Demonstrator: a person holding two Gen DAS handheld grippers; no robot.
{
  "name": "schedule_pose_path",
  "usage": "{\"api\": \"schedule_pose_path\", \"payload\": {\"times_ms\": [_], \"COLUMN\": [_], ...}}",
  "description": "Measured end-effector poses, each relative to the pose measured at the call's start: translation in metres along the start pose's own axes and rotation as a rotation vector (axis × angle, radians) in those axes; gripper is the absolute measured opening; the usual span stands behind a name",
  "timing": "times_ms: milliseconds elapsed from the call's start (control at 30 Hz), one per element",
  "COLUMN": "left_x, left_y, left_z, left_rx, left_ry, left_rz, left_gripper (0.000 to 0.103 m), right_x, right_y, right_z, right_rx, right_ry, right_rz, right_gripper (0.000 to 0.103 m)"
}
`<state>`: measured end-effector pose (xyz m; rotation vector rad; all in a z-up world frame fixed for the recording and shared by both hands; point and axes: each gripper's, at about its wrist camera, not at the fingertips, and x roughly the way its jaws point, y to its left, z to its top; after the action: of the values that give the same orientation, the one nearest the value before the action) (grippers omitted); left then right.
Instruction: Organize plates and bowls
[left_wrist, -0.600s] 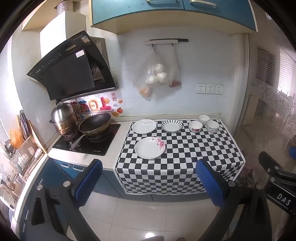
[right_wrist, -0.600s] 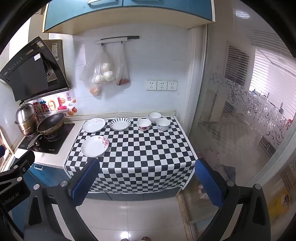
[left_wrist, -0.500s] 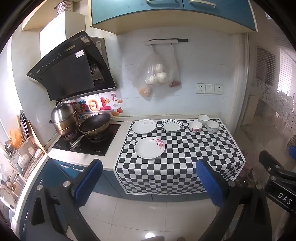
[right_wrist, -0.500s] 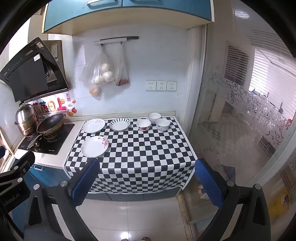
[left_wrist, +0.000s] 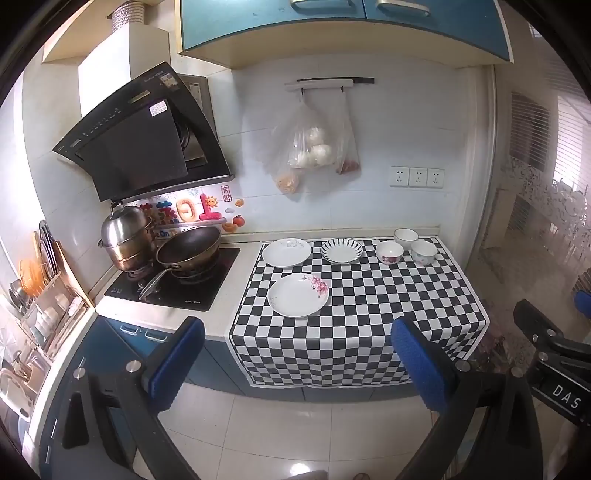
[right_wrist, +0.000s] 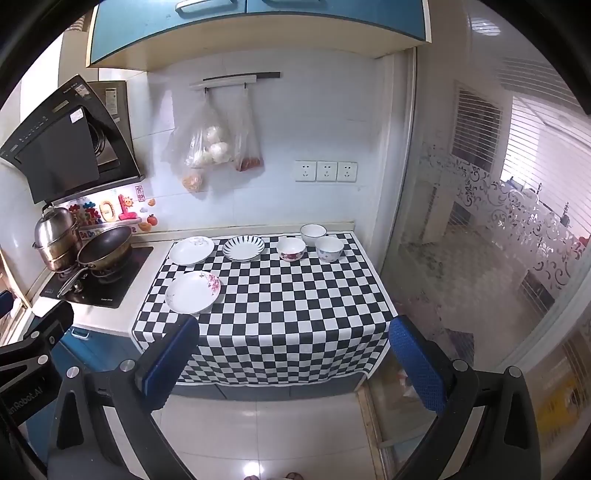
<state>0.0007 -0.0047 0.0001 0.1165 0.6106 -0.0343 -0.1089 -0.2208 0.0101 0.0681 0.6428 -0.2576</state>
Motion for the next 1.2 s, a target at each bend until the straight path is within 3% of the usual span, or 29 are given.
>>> {"api": "schedule_pose_path", "payload": {"times_ms": [1200], "left_x": [-0.004], "left_y": [0.004], "left_z": [0.004], "left_rx": [-0.002], "left_ry": [-0.003], "left_rz": [0.001], "left_gripper": [0.103], "right_x": [0.005], "right_y": [0.002], "right_z": [0.005], "right_rx": [-0.003], "right_ry": [0.003], "right_rz": [0.008], "right_gripper": [0.103]}}
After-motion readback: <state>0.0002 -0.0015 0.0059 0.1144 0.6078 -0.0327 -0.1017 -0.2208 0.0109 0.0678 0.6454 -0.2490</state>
